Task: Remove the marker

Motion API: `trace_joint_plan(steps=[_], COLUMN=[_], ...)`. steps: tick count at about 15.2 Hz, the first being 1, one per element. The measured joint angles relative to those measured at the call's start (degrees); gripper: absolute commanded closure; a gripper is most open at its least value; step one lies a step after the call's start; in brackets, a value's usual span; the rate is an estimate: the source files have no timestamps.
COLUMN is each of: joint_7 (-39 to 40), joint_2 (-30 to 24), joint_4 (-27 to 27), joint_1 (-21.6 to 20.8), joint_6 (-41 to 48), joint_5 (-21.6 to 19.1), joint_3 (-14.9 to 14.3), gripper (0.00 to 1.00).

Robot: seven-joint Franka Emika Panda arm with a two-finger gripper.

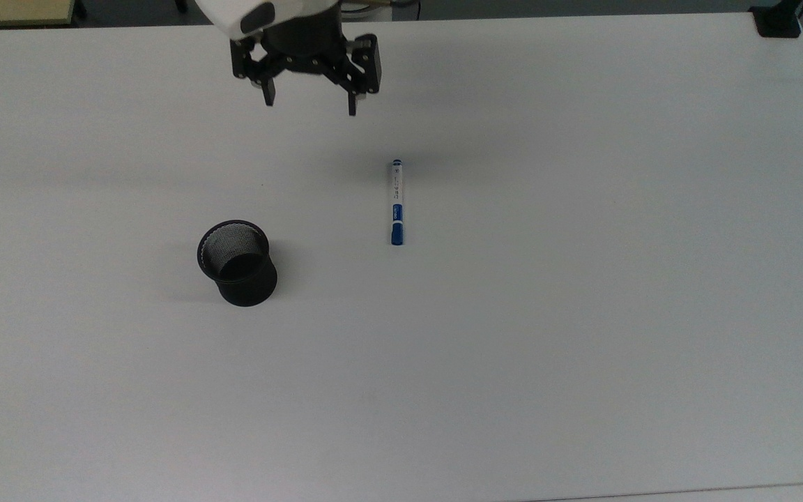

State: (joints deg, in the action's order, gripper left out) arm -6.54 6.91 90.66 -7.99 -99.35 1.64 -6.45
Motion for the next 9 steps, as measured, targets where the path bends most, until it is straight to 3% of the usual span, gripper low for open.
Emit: trace_joint_plan(steps=[4,9], joint_7=[2.4,3.0], joint_2=[-5.2,-5.7], joint_4=[4.9,6.0], joint_1=[2.5,3.6], joint_6=[0.0,0.3], joint_5=[0.1,0.1], joint_3=[0.1,0.2], gripper=[0.0,0.0])
